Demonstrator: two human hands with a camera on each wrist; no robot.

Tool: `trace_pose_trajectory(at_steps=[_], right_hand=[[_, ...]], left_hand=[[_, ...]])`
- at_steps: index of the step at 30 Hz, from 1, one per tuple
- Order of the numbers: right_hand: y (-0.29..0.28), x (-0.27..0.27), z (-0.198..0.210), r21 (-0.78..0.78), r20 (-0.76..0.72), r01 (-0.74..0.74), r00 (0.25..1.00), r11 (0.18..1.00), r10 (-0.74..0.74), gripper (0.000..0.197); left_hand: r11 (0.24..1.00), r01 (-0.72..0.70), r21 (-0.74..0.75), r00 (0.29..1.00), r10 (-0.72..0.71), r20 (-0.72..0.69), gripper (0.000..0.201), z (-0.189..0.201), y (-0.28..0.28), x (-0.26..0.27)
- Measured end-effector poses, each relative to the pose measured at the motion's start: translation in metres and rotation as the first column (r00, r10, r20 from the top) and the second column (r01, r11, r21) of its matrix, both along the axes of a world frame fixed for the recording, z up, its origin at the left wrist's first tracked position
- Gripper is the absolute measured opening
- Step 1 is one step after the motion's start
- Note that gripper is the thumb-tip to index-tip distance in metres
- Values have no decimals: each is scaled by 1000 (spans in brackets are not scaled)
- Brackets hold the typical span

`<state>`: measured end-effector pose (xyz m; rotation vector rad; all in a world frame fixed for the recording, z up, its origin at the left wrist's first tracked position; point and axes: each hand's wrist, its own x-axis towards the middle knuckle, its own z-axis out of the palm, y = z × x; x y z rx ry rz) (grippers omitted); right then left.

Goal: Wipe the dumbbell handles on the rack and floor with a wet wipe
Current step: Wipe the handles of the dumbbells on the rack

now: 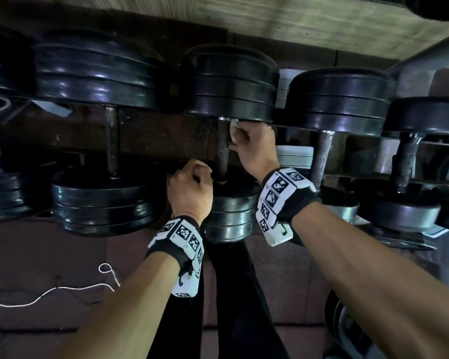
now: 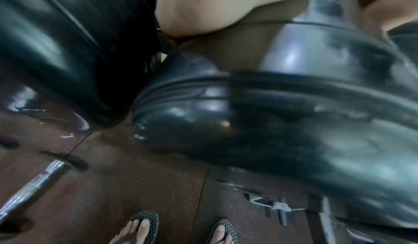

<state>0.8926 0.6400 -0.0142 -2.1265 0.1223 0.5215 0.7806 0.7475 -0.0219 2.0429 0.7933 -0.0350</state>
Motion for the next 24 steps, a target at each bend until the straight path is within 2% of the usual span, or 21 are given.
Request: trace_pose_trajectory(at_steps=[4, 6, 7, 9, 11, 14, 17, 18, 19, 20, 24], right_hand=[[14, -7, 19, -201, 91, -122, 986, 972, 142, 28], [24, -11, 30, -259, 73, -208, 969, 943, 234, 28], [28, -15, 33, -270, 51, -248, 961, 930, 271, 28], [28, -21, 33, -239, -2, -287, 956, 928, 295, 29], [17, -29, 28, -96, -30, -222, 975, 970, 220, 29], [-2, -46, 22, 90, -80, -45, 995, 995, 52, 23], [-11, -61, 20, 163, -229, 116, 970, 980, -77, 21], [-12, -65, 19, 157, -244, 136, 965, 978, -95, 22], [-12, -68, 19, 137, -243, 138, 965, 981, -102, 24], [-11, -70, 18, 119, -236, 141, 965, 983, -110, 25], [-1, -84, 15, -58, -161, 172, 970, 983, -180, 33]], left_hand=[[998, 57, 36, 996, -54, -76, 28, 6, -1, 1], [996, 92, 2, 985, -91, -149, 22, 8, 3, 5], [994, 76, -78, 984, -87, -155, 17, 9, 7, 8], [939, 39, -341, 991, -80, -109, 35, 12, 19, 18], [854, 119, -507, 982, -176, -65, 49, 18, 34, 31], [757, 334, -561, 910, -413, -16, 27, 24, 49, 46], [641, 426, -638, 823, -568, -22, 14, 29, 59, 50], [626, 446, -640, 804, -594, -21, 18, 29, 61, 51], [625, 450, -638, 807, -590, -8, 23, 29, 63, 51], [655, 423, -626, 834, -552, -14, 24, 27, 63, 52], [880, 166, -445, 966, -237, -108, 14, 1, 56, 62]])
